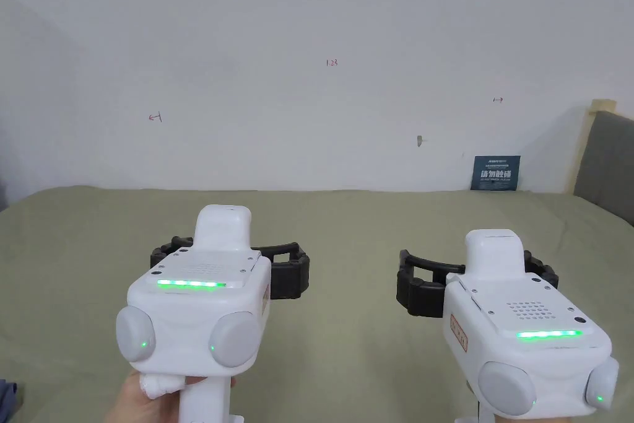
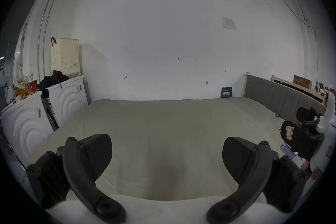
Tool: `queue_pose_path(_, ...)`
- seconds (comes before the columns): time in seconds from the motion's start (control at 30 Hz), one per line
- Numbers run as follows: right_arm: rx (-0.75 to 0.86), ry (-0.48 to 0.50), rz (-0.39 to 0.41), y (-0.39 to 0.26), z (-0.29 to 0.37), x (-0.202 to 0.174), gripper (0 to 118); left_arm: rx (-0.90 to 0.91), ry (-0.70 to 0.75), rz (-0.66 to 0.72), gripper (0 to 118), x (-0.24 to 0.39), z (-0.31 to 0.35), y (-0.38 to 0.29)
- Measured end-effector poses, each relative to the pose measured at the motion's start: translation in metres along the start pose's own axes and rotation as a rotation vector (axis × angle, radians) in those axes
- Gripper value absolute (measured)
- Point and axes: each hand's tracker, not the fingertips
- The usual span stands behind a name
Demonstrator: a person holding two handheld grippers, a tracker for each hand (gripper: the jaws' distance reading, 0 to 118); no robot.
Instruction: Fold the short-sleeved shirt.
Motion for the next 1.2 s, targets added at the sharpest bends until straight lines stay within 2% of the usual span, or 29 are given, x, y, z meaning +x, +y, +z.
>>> queue_pose_path(0.4,0.006,-0.005,-0.005,0.002,0.003,0.003,118,0.041,-0.023,-0.003,118,0.003,0.004,-0.003)
queue_pose_path(0.53,0.005,-0.004,-0.008,0.002,0.003,0.003,118,-0.056,-0.057,0.009,118,0.005,0.004,0.003)
queue_pose_path(0.87,0.004,-0.005,-0.007,0.002,0.005,0.003,118,0.045,-0.025,0.003,118,0.006,0.008,0.005)
queue_pose_path(1.2,0.01,0.0,0.002,0.005,0.004,0.002,118,0.048,-0.017,-0.017,118,0.008,0.006,0.004)
